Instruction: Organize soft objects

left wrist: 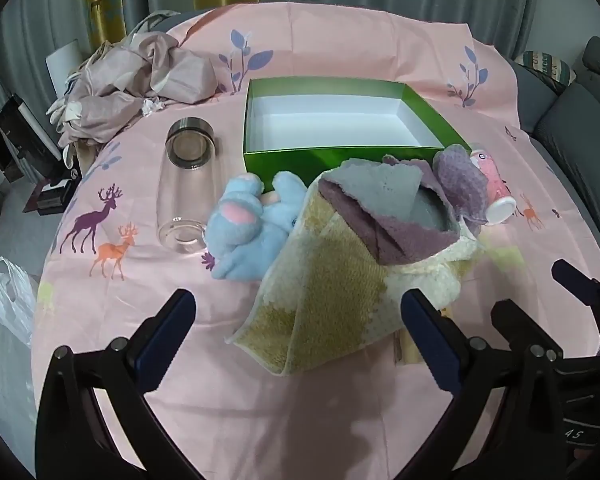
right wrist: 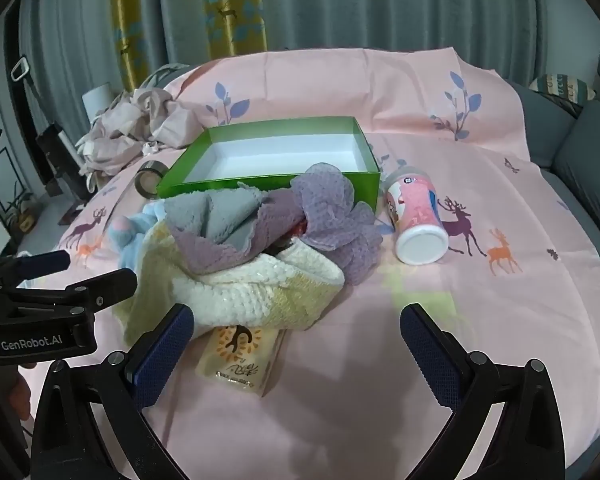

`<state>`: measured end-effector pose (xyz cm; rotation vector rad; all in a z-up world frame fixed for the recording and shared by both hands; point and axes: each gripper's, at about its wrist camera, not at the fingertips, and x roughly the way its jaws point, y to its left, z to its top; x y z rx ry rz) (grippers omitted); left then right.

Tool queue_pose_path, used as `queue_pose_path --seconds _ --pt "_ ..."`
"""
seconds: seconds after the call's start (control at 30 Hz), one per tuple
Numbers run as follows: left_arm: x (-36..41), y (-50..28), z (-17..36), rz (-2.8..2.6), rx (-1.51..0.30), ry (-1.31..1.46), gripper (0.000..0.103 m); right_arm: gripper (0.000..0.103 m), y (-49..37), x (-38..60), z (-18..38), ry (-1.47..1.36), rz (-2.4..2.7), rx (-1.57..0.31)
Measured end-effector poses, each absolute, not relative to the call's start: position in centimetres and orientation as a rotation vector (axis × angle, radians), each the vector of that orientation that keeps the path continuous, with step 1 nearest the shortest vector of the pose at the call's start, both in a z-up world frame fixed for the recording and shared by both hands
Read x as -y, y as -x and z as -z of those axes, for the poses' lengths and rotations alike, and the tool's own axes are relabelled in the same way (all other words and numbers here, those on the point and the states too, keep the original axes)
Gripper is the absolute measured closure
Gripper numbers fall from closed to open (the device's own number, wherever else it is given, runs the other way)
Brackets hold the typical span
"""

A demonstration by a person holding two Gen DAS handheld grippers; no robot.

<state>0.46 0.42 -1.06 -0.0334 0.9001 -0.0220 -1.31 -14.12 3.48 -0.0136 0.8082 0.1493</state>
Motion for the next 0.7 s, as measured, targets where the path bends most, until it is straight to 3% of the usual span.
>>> queue_pose_path --seconds 0.7 --pt "-1.8 -0.3 0.2 0.073 -0.861 0.135 0.001 0.0 1.6 14.1 -3.5 -0.004 -0.179 -0.799"
